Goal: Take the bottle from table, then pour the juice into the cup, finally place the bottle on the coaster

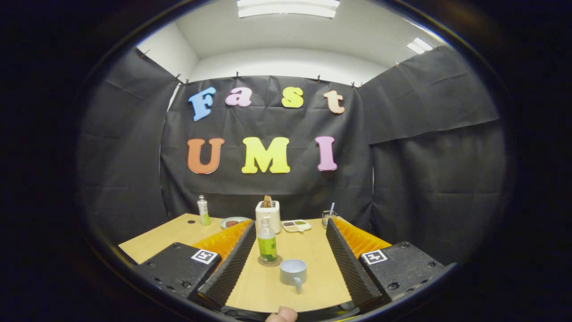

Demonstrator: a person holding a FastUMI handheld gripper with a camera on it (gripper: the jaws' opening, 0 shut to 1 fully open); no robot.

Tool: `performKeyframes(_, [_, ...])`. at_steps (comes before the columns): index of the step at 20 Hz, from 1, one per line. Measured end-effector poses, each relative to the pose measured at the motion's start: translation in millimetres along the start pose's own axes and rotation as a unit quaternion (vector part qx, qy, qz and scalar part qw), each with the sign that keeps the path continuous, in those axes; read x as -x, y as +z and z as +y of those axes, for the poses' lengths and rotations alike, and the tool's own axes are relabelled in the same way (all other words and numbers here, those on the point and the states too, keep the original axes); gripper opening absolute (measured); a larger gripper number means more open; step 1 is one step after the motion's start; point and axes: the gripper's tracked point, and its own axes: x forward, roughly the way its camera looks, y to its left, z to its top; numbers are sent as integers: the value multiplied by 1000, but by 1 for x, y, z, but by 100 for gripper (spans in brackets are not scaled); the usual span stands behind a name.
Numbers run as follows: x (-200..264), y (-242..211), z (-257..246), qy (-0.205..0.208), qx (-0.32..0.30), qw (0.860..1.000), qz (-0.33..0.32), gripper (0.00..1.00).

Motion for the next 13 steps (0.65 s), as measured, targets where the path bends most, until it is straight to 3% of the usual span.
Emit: performKeyframes(13, [0,-4,3,20,-19,1000,-4,100])
